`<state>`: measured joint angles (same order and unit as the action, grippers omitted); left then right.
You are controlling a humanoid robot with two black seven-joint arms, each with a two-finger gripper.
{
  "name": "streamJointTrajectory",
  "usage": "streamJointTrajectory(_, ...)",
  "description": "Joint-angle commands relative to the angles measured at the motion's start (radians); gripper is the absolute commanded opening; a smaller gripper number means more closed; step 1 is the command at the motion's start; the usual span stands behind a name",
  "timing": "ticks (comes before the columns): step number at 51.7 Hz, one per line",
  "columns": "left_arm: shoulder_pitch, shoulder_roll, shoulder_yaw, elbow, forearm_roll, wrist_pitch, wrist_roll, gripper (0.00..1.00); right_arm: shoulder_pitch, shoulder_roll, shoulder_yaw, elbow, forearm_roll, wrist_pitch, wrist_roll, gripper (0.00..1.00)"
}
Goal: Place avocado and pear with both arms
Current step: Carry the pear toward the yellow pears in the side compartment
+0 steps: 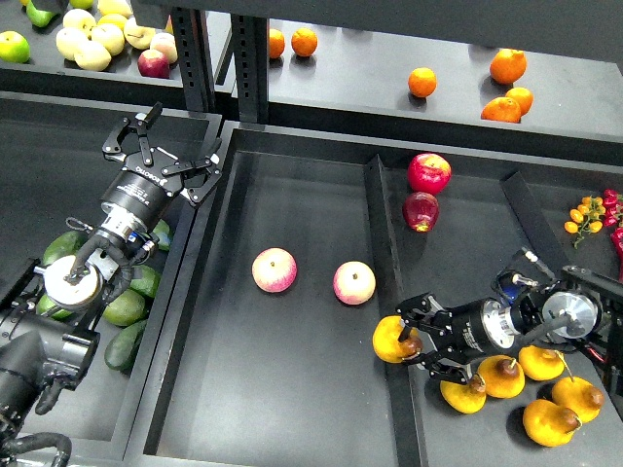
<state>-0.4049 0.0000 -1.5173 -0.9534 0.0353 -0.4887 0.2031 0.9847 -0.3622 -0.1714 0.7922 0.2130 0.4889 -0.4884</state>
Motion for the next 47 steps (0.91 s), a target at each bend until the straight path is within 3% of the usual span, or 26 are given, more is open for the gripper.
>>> streamJointTrajectory(1, 0.000, 0.000, 0.000, 0.002, 0.000, 0.000, 0.001, 1.00, 0.000, -0.090, -0.080, 0.061, 0.075, 0.000, 0.000, 0.18)
streamJointTrajectory(14, 0.000, 0.000, 0.011, 0.005, 0.000, 0.000, 0.001, 1.00, 0.002, -0.173, -0.149, 0.119, 0.117, 0.000, 0.000, 0.20)
streamJointTrajectory(47, 0.000, 0.000, 0.011, 0.005, 0.000, 0.000, 0.001, 1.00, -0.049, -0.139, -0.211, 0.102, 0.129, 0.000, 0.000, 0.22)
